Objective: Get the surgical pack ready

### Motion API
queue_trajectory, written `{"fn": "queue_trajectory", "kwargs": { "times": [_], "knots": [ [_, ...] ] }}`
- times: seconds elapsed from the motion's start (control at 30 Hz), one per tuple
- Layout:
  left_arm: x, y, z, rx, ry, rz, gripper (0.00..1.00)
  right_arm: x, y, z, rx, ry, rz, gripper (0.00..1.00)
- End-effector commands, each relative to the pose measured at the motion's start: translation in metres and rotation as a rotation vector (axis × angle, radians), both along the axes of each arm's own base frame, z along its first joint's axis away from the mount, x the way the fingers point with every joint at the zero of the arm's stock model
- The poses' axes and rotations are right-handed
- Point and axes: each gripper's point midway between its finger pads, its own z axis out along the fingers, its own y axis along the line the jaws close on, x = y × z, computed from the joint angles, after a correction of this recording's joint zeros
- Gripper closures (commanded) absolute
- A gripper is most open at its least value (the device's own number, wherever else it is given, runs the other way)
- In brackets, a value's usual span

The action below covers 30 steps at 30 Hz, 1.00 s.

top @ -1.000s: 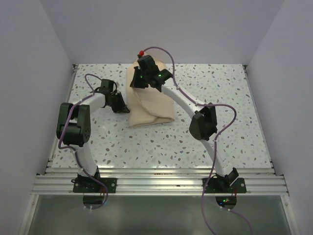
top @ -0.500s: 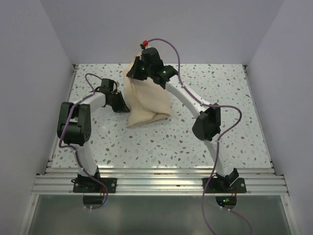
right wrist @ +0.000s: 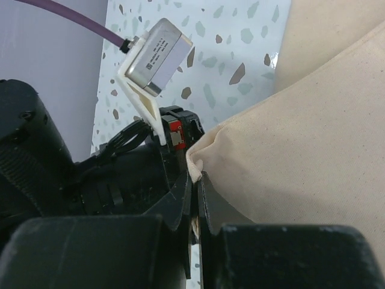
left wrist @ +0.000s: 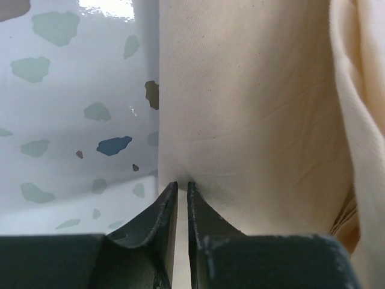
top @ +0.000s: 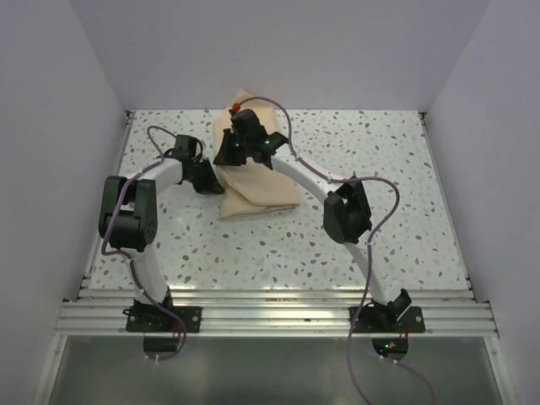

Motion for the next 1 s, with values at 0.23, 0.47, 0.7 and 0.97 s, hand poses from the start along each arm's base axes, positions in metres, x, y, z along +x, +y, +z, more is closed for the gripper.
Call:
{"fn": "queue_trajectory", "kwargs": {
  "times": [0.23,0.47,0.7,0.97],
  "knots": [
    [-0.015,0.031,0.055,0.118,-0.061,0.067,0.71,0.009,0.027,0.000,0.076,-0.034,0.021,0.98],
    [-0.012,0.041,0.080,0.093,-0.115,0.081,0.69,0.007,0.030,-0.023,0.052,0.018,0.043,0.73],
    [0.008,0.018,0.101,-0.038,-0.178,0.004,0.63,0.026,-0.035,0.036,0.045,-0.004,0.013,0.46],
    [0.034,-0.025,0.110,-0.289,-0.242,-0.087,0.81,-0.022,-0.100,0.047,0.190,0.178,0.240,0.69]
  ]
}}
